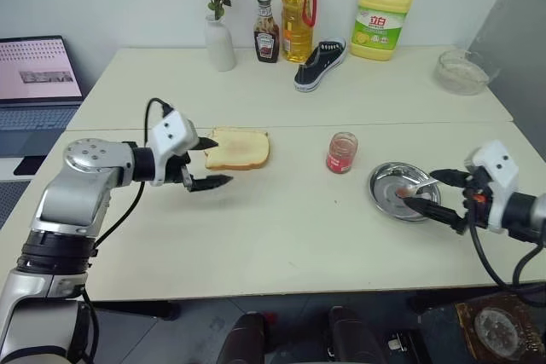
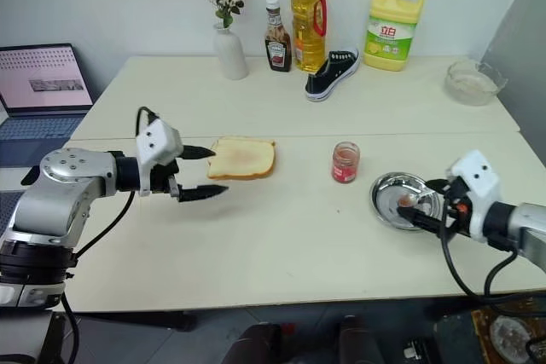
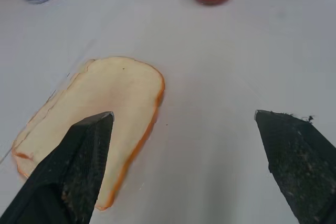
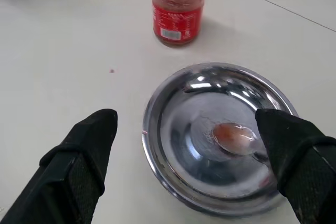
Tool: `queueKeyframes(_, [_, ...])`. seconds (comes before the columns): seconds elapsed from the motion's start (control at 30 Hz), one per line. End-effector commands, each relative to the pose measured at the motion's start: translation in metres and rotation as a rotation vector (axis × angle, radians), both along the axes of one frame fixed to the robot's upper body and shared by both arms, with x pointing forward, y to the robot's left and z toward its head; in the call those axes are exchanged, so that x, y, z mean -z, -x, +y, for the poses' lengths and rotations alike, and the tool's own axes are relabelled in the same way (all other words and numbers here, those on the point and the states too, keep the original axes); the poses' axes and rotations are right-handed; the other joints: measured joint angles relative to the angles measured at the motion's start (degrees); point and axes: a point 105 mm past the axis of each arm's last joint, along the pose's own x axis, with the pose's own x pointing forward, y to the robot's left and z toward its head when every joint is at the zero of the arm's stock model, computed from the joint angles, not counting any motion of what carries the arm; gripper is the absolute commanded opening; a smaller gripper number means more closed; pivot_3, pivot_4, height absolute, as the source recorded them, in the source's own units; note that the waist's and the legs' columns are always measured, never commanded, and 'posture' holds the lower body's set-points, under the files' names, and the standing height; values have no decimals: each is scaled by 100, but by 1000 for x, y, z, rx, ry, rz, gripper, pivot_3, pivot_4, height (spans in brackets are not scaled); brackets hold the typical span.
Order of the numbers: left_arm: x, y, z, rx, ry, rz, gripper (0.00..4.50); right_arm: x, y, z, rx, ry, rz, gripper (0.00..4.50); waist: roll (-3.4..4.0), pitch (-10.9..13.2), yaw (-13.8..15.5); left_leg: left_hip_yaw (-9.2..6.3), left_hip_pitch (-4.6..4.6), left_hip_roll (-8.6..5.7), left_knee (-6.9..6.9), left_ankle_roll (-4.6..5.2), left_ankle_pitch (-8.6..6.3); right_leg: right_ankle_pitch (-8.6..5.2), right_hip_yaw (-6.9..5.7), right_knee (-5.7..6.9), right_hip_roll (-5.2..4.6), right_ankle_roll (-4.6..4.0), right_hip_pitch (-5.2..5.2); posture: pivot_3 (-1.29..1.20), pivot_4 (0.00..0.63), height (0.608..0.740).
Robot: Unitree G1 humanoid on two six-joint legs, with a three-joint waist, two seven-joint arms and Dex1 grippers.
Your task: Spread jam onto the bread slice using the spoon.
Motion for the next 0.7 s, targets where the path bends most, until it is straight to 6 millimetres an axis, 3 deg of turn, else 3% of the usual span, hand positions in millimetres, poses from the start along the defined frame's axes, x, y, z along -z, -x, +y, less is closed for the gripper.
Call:
queueKeyframes(0.03, [-7, -7, 22, -148, 124, -14, 4500, -6, 1, 32, -132, -8, -31, 4468, 0, 0, 8, -2, -1, 0, 0, 0, 0, 0, -2, 1, 3, 0, 0, 0, 150, 740])
queueKeyframes(0.23, [7, -21, 56, -438, 324, -14, 4500, -24, -11, 95, -328, -107, -92, 4468, -1, 0, 16, -8, -3, 5, 2, 0, 0, 4, 0, 0, 6, -5, -2, 0, 150, 740])
queueKeyframes(0.33, [18, -24, 63, -536, 428, 14, 4500, -22, -12, 123, -421, -124, -91, 4468, -9, -5, 24, -15, -4, 4, 2, -1, 0, 10, -4, -2, 6, -15, -2, 0, 150, 740])
queueKeyframes(0.43, [32, -27, 59, -581, 504, 58, 4500, -20, -17, 141, -458, -130, -96, 4468, -11, -6, 53, -16, -5, 2, 1, -1, 1, 21, -3, -2, 0, -31, -3, 0, 150, 740])
queueKeyframes(0.6, [58, -35, 43, -604, 591, 146, 4500, -16, -21, 154, -481, -133, -97, 4468, -13, -8, 80, -11, -6, -8, 5, -5, 2, 24, -1, -3, -12, -30, -3, 0, 150, 740])
queueKeyframes(0.7, [63, -37, 29, -572, 639, 184, 4500, -16, -20, 156, -483, -135, -99, 4468, -13, -8, 74, -12, -7, -11, 4, -5, 3, 24, -4, -1, -10, -30, -4, 0, 150, 740])
